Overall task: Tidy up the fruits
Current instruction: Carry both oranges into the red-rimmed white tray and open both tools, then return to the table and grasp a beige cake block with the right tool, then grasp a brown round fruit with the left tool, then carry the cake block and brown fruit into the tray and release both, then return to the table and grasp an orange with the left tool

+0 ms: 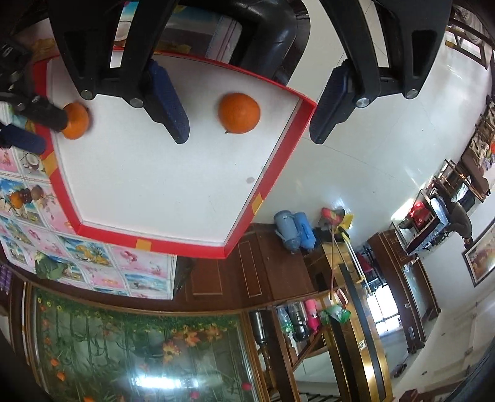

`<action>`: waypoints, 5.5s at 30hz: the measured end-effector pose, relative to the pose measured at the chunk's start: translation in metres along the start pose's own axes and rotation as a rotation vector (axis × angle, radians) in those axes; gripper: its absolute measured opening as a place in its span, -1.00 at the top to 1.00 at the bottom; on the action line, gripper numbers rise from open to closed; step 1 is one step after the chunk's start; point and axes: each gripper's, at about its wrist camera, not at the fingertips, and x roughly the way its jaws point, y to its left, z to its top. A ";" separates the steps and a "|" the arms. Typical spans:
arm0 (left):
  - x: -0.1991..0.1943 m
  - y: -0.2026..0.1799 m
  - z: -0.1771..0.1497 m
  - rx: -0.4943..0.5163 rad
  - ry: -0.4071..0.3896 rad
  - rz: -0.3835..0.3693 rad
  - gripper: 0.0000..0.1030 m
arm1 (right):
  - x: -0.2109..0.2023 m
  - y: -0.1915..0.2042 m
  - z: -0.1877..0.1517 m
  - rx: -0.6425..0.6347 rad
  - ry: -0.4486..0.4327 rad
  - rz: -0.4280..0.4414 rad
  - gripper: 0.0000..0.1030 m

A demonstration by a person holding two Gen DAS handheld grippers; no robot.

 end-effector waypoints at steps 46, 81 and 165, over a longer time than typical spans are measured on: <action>-0.028 -0.195 0.048 0.308 0.046 -0.344 -0.63 | -0.059 -0.214 -0.053 0.259 0.086 -0.251 0.41; 0.051 -0.274 0.054 0.300 0.173 -0.459 0.54 | -0.089 -0.268 -0.030 0.437 -0.131 -0.237 0.42; -0.014 -0.058 0.032 0.014 0.022 -0.176 -0.53 | -0.076 -0.161 0.005 0.292 -0.097 -0.139 -0.10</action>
